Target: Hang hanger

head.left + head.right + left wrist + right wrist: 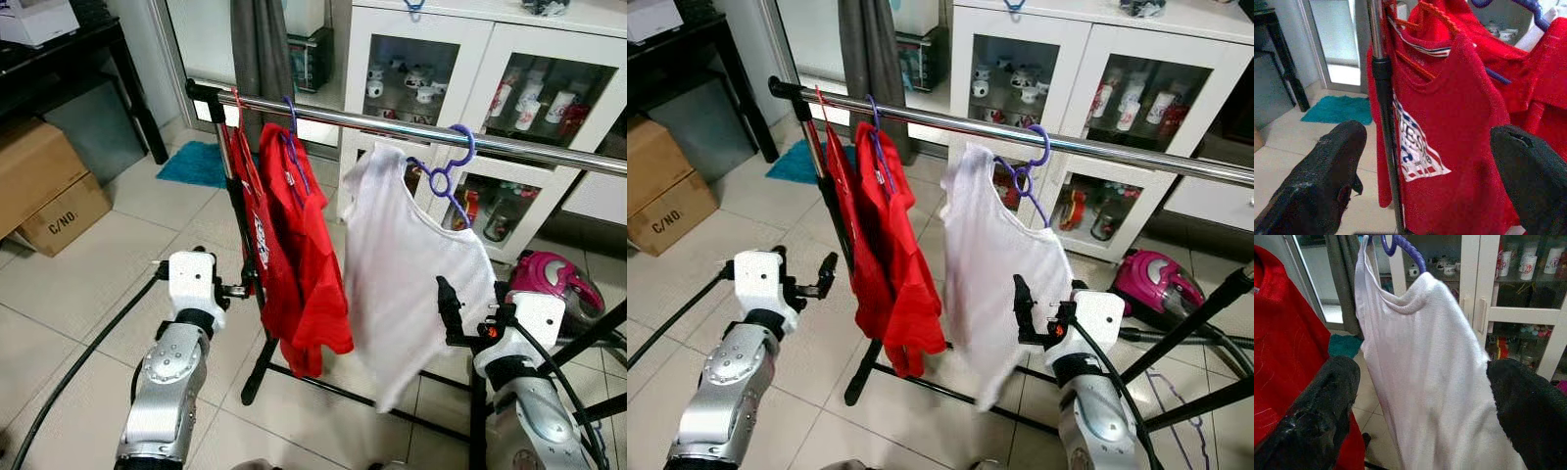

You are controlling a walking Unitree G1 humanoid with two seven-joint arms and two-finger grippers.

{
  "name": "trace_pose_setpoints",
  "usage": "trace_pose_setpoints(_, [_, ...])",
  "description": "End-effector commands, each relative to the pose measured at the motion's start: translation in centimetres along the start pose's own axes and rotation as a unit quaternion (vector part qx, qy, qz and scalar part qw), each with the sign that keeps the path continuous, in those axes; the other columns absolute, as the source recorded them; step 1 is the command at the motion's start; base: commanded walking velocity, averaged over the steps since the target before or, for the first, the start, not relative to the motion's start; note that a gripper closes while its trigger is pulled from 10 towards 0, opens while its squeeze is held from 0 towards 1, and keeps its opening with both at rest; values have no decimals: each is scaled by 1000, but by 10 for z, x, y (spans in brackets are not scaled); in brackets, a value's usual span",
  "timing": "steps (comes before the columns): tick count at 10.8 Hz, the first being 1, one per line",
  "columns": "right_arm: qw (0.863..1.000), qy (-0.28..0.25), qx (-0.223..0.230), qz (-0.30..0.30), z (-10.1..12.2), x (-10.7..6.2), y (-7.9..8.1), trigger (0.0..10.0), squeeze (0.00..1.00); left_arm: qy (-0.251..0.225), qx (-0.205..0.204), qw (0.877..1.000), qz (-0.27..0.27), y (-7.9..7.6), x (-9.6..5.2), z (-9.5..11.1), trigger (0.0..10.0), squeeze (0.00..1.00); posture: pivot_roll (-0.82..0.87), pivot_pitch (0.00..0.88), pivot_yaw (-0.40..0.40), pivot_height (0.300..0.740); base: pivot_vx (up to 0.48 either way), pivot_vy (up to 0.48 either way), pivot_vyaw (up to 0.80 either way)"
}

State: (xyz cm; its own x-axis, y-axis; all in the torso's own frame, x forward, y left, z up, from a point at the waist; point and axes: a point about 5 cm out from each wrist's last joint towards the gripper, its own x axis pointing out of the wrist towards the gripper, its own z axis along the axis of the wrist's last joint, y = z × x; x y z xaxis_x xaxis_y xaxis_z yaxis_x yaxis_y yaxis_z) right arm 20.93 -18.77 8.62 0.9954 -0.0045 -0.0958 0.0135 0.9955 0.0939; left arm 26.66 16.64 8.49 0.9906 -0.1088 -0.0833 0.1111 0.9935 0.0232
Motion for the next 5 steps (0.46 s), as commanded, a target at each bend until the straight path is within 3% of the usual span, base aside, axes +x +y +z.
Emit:
trace_pose_setpoints(1, [1000, -4, 1, 2, 2, 4, 0, 10000, 1000, -2, 1, 1000, -14, 0, 6, 6, 10000, 631, 31, 0, 41, 740, 0, 0, 0])
trace_pose_setpoints(3, [1000, -7, -1, 4, 6, 10, -2, 10000, 1000, -8, 6, 999, -41, -2, 15, 16, 10000, 600, 28, 0, 55, 740, 0, 0, 0])
trace_pose_setpoints(5, [1000, -15, -1, 11, 17, 11, -1, 10000, 1000, -5, 23, 997, -67, 3, 26, 28, 10000, 545, -33, 0, 121, 740, 0, 0, 0])
